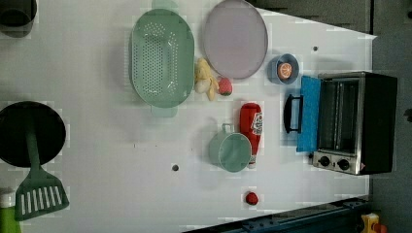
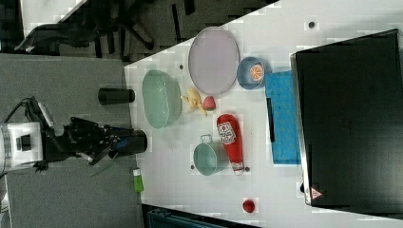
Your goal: Flap open oven.
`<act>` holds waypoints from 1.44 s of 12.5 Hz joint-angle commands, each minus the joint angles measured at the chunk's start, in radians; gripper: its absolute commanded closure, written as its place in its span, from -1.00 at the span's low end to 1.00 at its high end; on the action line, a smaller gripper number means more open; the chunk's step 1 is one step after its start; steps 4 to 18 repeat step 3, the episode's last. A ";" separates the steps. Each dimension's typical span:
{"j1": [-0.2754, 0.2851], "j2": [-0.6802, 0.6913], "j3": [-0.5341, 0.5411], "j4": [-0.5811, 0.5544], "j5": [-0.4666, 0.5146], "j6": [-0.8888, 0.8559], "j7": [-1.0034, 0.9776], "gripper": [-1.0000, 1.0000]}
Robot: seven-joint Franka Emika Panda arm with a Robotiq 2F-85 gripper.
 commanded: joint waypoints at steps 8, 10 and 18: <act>0.005 0.040 -0.016 -0.013 0.002 -0.005 0.061 0.65; 0.005 0.040 -0.016 -0.013 0.002 -0.005 0.061 0.65; 0.005 0.040 -0.016 -0.013 0.002 -0.005 0.061 0.65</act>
